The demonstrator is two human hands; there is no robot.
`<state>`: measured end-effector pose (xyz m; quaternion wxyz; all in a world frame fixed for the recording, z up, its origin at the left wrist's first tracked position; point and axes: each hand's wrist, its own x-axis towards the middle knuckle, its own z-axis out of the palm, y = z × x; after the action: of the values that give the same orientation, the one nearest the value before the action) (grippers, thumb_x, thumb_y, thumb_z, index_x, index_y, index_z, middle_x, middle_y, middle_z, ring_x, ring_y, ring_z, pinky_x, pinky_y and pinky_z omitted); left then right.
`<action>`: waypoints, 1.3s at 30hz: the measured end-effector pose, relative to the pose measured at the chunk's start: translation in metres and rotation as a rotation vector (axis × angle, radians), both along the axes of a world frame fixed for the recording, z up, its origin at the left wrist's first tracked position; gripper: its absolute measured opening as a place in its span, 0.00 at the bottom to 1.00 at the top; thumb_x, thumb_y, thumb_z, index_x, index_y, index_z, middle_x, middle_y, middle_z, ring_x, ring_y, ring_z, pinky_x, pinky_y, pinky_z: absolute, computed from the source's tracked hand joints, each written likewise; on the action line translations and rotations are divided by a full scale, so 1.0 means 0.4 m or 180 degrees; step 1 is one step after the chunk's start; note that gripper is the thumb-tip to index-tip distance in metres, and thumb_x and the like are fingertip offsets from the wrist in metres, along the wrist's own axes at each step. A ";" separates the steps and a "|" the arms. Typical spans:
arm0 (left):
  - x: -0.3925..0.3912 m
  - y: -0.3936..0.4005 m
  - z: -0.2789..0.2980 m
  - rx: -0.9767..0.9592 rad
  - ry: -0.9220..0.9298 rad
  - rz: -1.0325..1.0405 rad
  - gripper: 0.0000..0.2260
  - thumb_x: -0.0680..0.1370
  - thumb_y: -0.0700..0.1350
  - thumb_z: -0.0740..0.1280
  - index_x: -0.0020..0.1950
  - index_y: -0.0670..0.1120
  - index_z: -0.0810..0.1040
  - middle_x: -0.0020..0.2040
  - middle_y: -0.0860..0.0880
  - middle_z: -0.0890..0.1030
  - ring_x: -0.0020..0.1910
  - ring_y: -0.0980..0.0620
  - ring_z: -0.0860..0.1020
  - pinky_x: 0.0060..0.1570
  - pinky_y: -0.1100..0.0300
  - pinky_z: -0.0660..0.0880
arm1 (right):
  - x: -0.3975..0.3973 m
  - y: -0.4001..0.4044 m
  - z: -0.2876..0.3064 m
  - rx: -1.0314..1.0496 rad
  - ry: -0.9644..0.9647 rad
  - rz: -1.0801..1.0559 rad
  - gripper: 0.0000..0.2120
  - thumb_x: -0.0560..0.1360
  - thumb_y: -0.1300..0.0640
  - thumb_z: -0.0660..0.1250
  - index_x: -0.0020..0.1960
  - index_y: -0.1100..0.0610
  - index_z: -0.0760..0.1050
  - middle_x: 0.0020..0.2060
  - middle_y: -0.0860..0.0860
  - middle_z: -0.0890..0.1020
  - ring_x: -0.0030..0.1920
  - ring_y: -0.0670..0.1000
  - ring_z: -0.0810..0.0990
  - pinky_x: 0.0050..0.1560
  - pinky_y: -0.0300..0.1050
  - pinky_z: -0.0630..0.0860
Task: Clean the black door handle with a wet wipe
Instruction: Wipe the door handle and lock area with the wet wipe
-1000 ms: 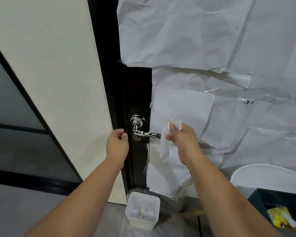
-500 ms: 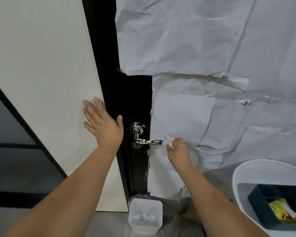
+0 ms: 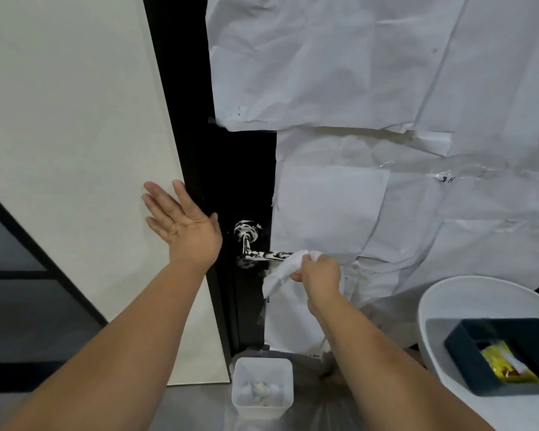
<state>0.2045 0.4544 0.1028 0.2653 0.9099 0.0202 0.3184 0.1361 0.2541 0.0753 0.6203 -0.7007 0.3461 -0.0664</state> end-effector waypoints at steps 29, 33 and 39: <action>-0.001 0.005 -0.006 0.0000 -0.0067 -0.0105 0.41 0.79 0.47 0.66 0.76 0.38 0.37 0.73 0.23 0.40 0.73 0.23 0.40 0.68 0.27 0.44 | -0.024 -0.036 0.010 -0.4260 -0.0750 0.1820 0.12 0.59 0.78 0.61 0.35 0.62 0.71 0.40 0.56 0.70 0.38 0.56 0.70 0.29 0.44 0.61; 0.000 0.005 -0.004 0.0007 -0.0024 -0.0088 0.42 0.79 0.47 0.66 0.76 0.38 0.36 0.73 0.23 0.40 0.73 0.23 0.40 0.68 0.27 0.45 | -0.029 -0.042 0.015 -0.3976 -0.0887 0.1733 0.13 0.57 0.79 0.62 0.34 0.64 0.73 0.38 0.56 0.72 0.34 0.55 0.70 0.28 0.41 0.60; 0.000 0.006 -0.005 0.0000 -0.0058 -0.0142 0.41 0.80 0.47 0.65 0.76 0.39 0.36 0.73 0.23 0.39 0.73 0.23 0.39 0.68 0.27 0.43 | -0.029 -0.021 0.003 -0.4213 -0.0637 0.1874 0.16 0.60 0.79 0.58 0.39 0.62 0.71 0.46 0.57 0.69 0.43 0.55 0.68 0.35 0.45 0.66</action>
<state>0.2045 0.4567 0.1008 0.2726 0.9072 -0.0025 0.3206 0.1247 0.2457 0.0767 0.0878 -0.9835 -0.0276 -0.1558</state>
